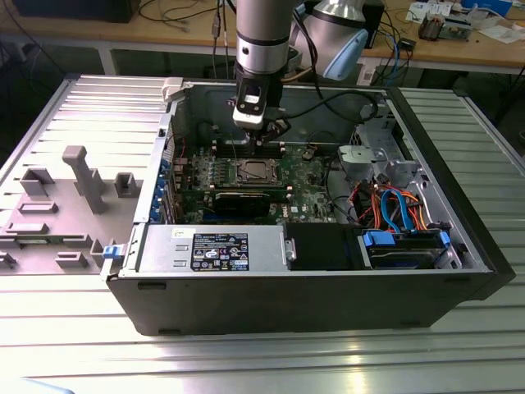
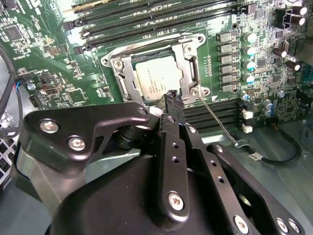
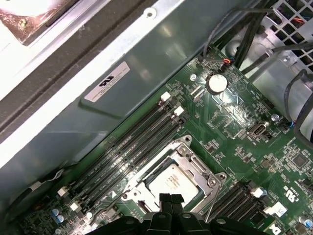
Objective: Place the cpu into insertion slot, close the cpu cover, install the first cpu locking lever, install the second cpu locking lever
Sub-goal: 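Install the first cpu locking lever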
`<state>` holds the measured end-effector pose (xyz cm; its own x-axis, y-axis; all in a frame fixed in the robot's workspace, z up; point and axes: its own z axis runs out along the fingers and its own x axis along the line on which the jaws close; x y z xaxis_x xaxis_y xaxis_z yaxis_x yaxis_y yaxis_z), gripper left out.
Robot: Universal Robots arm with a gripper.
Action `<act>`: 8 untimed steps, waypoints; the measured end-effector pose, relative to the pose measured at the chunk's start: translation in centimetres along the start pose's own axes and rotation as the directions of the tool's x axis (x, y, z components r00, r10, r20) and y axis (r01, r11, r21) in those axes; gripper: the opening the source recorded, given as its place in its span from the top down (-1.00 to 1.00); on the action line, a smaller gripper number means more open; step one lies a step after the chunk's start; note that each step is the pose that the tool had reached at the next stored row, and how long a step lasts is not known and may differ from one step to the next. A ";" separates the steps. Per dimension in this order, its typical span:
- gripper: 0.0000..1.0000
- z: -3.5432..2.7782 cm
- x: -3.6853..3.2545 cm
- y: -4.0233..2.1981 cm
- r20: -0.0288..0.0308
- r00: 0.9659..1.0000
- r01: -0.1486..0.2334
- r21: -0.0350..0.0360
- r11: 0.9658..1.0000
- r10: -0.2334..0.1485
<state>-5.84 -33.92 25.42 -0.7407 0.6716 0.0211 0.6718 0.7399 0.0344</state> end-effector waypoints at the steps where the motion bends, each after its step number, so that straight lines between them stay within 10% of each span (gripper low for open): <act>1: 0.79 0.00 -0.01 0.00 -0.001 1.000 0.006 -0.001 1.000 -0.006; 8: 0.79 -0.01 -0.01 0.00 -0.003 0.999 0.036 -0.001 0.999 -0.036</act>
<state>-5.83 -33.93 25.42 -0.7646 0.6441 0.0230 0.6445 0.7637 0.0366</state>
